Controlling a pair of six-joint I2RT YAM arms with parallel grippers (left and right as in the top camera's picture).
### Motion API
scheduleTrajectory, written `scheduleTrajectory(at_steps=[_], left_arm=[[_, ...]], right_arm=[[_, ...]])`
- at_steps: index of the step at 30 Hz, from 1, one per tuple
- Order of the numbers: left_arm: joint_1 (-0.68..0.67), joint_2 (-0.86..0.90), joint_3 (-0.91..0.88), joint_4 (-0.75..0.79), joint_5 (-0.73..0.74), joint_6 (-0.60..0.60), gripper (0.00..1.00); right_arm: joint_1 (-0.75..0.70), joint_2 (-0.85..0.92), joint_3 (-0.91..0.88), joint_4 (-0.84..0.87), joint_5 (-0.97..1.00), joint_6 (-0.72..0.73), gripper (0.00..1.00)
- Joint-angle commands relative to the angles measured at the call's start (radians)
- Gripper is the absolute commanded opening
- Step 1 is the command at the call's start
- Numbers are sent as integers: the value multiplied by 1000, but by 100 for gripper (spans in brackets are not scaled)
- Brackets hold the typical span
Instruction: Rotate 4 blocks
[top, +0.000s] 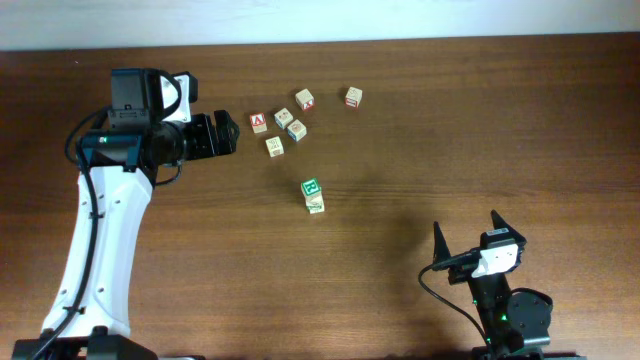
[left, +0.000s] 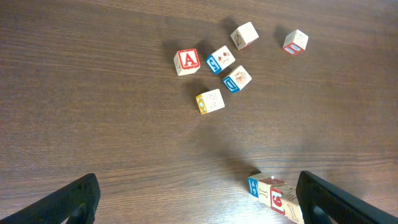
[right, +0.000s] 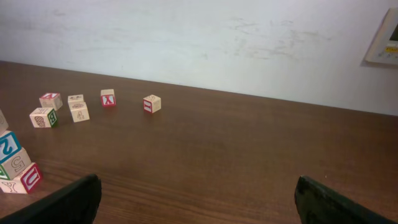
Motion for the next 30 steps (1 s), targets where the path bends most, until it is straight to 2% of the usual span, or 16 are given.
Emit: scheduleTrajectory(at_steps=[1, 6, 8, 9, 12, 14, 17, 21, 30], left_arm=[[1, -5, 7, 2, -6, 9, 99], [-1, -40, -13, 6, -25, 27, 99], [-26, -100, -102, 98, -26, 203, 99], [-33, -155, -187, 190, -26, 258, 99], [-32, -369, -481, 461, -45, 257, 99], [-32, -610, -759, 661, -137, 257, 99], [-2, -841, -992, 776, -183, 257, 99], [36, -1167, -1242, 812, -183, 257, 99], [35, -1470, -1426, 804, -190, 257, 99]], right_arm=[[-6, -13, -13, 3, 16, -2, 99], [-6, -13, -13, 3, 16, -2, 99], [-6, -13, -13, 3, 16, -2, 99], [-6, -13, -13, 3, 16, -2, 99], [-6, -13, -13, 3, 16, -2, 99], [-6, -13, -13, 3, 16, -2, 99], [-6, -13, -13, 3, 16, -2, 99], [-6, -13, -13, 3, 16, -2, 99], [-6, -13, -13, 3, 16, -2, 99]])
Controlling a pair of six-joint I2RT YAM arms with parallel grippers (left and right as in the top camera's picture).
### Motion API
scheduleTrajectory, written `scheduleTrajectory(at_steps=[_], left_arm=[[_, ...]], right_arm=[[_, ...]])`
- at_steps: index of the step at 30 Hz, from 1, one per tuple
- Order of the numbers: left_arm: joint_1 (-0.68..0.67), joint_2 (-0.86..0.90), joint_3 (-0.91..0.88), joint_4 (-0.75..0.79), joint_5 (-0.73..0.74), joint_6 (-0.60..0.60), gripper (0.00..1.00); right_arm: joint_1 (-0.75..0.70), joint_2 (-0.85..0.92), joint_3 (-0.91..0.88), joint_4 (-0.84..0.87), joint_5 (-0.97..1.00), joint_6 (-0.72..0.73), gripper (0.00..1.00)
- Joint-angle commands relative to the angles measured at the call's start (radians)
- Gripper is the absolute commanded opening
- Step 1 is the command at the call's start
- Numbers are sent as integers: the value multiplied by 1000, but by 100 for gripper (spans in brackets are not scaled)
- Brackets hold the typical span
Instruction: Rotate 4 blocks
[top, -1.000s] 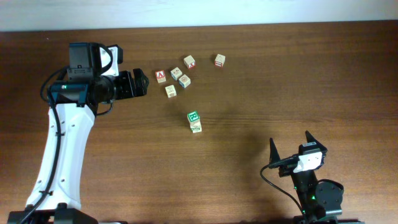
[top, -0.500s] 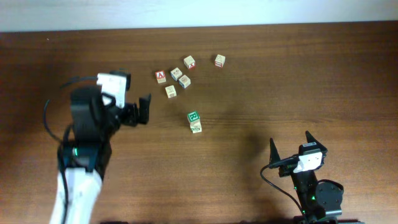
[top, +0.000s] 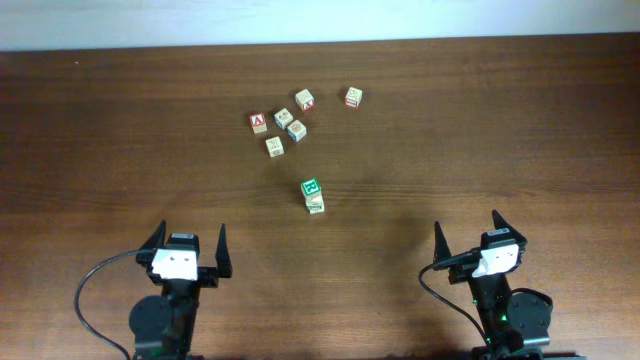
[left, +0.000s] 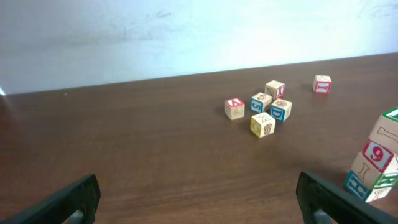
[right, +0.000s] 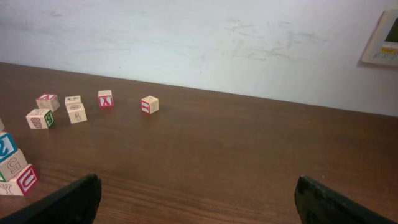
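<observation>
Several small wooden letter blocks lie at the back of the table: a red A block (top: 258, 122), a yellow-edged block (top: 275, 145), two blue-edged blocks (top: 290, 124) and two red-edged blocks (top: 353, 96) further right. In front of them a green-topped block (top: 311, 187) sits on another block as a short stack (left: 376, 165). My left gripper (top: 190, 238) is open at the near left edge, far from the blocks, holding nothing. At the near right, my right gripper (top: 467, 228) is also open and holds nothing.
The brown wooden table (top: 480, 140) meets a white wall (right: 217, 37) at the back. A pale wall panel (right: 384, 40) shows at the right of the right wrist view.
My left arm was stretched out over the back left of the table beside the block cluster; it now sits low at the near left edge, still open. The blocks and right arm have not moved.
</observation>
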Motion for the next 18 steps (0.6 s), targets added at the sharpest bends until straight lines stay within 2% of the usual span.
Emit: scheduleTrajectory(at_steps=[1, 5, 18], left_arm=[[3, -76, -31, -32, -8, 20, 99], [1, -138, -31, -45, -10, 19, 99], [-12, -137, -30, -47, -11, 19, 99]], right_arm=[[-5, -7, -9, 0, 8, -2, 99], [-5, -7, -9, 0, 8, -2, 99], [-5, -7, -9, 0, 8, -2, 99]])
